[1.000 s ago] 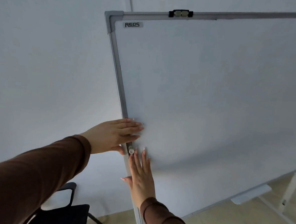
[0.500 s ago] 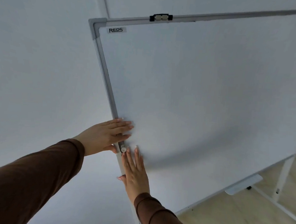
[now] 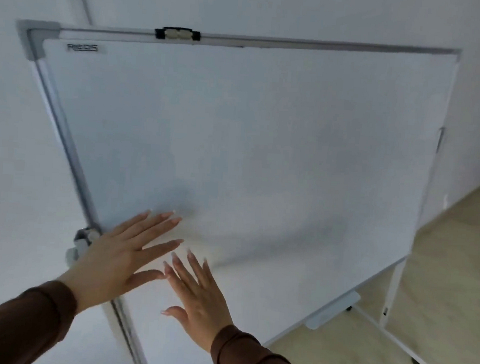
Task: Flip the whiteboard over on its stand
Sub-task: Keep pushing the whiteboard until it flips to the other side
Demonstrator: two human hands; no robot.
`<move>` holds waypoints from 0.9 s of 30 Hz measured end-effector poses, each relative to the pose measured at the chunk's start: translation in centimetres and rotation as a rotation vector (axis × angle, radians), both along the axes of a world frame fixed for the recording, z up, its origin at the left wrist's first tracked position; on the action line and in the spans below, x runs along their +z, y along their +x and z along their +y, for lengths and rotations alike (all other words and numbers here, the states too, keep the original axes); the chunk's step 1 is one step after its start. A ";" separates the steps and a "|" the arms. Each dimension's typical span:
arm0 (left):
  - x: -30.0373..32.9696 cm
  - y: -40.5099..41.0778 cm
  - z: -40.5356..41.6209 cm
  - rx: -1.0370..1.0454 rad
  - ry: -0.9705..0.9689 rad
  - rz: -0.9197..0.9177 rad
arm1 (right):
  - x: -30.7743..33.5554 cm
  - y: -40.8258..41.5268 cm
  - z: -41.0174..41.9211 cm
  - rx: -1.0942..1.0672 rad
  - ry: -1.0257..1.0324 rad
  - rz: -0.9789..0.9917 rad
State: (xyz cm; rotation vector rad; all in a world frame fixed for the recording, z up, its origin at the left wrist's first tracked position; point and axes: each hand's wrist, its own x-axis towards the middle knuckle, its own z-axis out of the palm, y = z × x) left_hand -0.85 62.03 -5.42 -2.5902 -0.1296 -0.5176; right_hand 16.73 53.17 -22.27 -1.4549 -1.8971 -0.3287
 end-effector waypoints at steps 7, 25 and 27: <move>-6.8 25.2 -6.2 0.016 -0.292 -0.246 | 3.2 27.2 -10.0 -0.237 -0.001 -0.017; -24.1 84.1 -18.3 0.070 -0.495 -0.132 | 3.0 86.2 -21.9 -0.556 -0.182 -0.432; -25.5 89.5 -18.3 0.115 -0.510 -0.170 | 3.5 90.9 -20.9 -0.548 -0.159 -0.521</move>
